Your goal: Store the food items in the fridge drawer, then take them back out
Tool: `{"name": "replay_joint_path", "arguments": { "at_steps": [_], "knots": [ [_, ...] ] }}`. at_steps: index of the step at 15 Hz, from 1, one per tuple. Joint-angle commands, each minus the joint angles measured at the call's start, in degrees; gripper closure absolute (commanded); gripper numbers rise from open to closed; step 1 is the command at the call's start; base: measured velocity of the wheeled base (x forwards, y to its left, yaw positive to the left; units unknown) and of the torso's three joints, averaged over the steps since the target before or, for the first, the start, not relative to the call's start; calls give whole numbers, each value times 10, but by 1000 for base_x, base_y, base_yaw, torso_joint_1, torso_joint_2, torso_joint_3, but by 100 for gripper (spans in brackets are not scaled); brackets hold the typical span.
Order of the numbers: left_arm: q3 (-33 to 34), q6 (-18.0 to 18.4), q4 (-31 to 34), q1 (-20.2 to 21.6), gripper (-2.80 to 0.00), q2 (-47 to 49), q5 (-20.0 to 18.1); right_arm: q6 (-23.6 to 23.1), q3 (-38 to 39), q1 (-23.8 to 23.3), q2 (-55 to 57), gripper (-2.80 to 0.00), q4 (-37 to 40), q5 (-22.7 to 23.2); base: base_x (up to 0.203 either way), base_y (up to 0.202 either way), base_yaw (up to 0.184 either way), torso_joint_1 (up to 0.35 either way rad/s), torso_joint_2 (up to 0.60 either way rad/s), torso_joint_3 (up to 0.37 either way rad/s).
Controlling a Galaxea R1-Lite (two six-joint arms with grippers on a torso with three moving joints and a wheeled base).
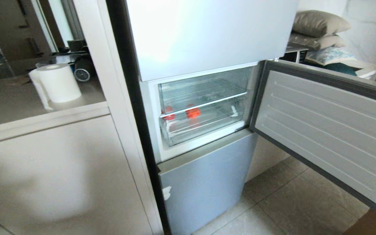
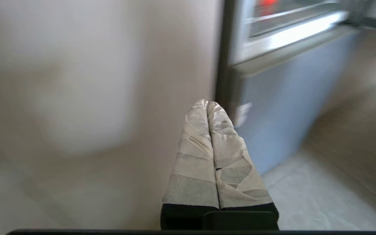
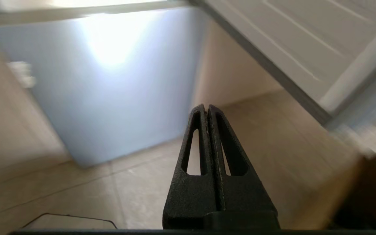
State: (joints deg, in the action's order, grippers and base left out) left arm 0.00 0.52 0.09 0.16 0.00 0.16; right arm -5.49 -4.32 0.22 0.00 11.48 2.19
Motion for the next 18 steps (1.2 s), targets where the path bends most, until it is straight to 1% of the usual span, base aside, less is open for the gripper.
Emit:
{"name": "replay_joint_path", "arguments": {
  "at_steps": [1, 3, 5, 9, 10, 12, 13, 14, 16, 17, 18],
  "knots": [
    [0, 0, 0, 0, 0, 1, 0, 0, -1, 0, 0, 0, 1, 0, 2, -13, 177, 2, 2, 2],
    [0, 0, 0, 0, 0, 2, 0, 13, -1, 0, 0, 0, 1, -2, 1, -7, 179, 2, -1, 1],
    [0, 0, 0, 0, 0, 1, 0, 31, -1, 0, 0, 0, 0, -23, 1, -9, 174, 3, 3, 5],
    [0, 0, 0, 0, 0, 1, 0, 36, 0, 0, 0, 0, 0, -25, 1, -9, 176, -2, 5, 1],
    [0, 0, 0, 0, 0, 1, 0, 36, 3, 0, 0, 0, -6, -23, 3, -9, 172, 2, -2, 7],
    [0, 0, 0, 0, 0, 1, 0, 41, 19, 0, 0, 0, -57, -24, 2, -7, 139, 4, 4, 4],
    [0, 0, 0, 0, 0, 1, 0, 47, 28, 0, 0, 0, -83, -25, 2, -5, 79, 2, 2, 2],
    [0, 0, 0, 0, 0, 2, 0, 49, 30, 0, 0, 0, -86, -25, 0, 0, 0, 0, 0, 0],
    [0, 0, 0, 0, 0, 2, 0, 29, 32, 0, 0, 0, -89, -24, 0, 0, 0, 0, 0, 0],
    [0, 0, 0, 0, 0, 2, 0, 27, 22, 0, 1, 0, -91, -22, 0, 0, 0, 0, 0, 0],
    [0, 0, 0, 0, 0, 1, 0, 32, -9, 0, 13, 0, -92, -15, 0, 0, 0, 0, 0, 0]
  ]
}}
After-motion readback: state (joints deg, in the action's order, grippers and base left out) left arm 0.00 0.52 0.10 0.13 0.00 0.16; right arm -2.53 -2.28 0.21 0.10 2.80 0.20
